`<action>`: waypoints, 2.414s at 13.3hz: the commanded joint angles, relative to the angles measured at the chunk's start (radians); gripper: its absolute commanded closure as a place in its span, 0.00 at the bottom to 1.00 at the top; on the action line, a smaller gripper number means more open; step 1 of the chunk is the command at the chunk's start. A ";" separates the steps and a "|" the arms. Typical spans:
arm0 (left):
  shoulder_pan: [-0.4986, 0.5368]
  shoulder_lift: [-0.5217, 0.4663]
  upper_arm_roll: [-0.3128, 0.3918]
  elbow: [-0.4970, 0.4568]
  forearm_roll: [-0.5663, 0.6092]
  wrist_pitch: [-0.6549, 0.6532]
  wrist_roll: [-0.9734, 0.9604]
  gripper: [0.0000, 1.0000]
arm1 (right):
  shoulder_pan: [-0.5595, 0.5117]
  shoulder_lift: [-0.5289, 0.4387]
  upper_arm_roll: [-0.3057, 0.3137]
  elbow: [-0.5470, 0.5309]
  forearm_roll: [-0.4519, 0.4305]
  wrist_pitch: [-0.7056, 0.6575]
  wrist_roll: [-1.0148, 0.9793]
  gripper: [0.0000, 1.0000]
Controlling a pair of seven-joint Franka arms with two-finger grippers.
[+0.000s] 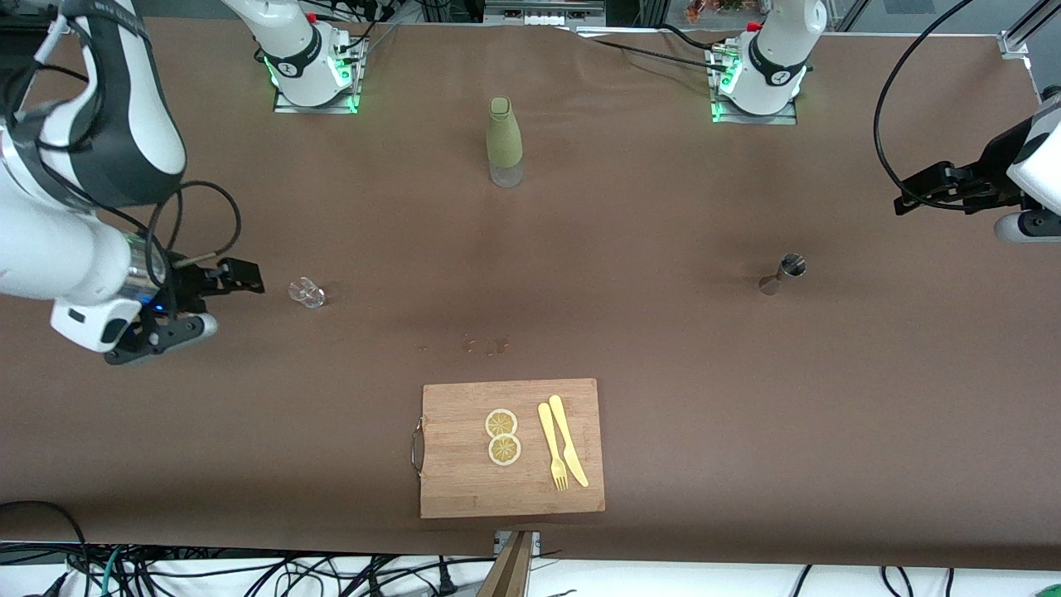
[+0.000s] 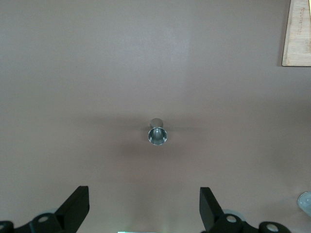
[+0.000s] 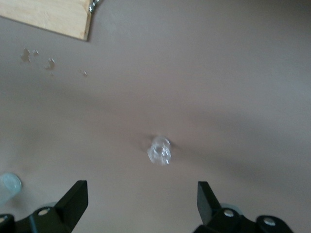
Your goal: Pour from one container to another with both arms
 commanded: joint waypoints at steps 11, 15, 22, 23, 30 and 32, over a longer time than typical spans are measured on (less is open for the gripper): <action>0.005 -0.005 -0.015 0.017 0.028 -0.013 -0.005 0.00 | -0.039 -0.277 -0.225 -0.008 -0.093 -0.147 -0.004 0.00; 0.005 -0.006 -0.021 0.017 0.030 -0.013 -0.005 0.00 | -0.040 -0.279 -0.212 -0.009 -0.075 -0.200 0.128 0.00; 0.005 -0.006 -0.021 0.016 0.030 -0.013 -0.007 0.00 | -0.039 -0.256 -0.143 -0.010 -0.043 -0.181 0.204 0.00; 0.005 -0.006 -0.021 0.016 0.030 -0.013 -0.007 0.00 | -0.039 -0.250 -0.147 -0.008 -0.044 -0.181 0.178 0.00; 0.005 -0.006 -0.021 0.016 0.031 -0.012 -0.005 0.00 | -0.042 -0.248 -0.166 -0.008 -0.046 -0.178 0.101 0.00; 0.005 -0.006 -0.021 0.016 0.031 -0.012 -0.005 0.00 | -0.042 -0.248 -0.166 -0.008 -0.046 -0.177 0.101 0.00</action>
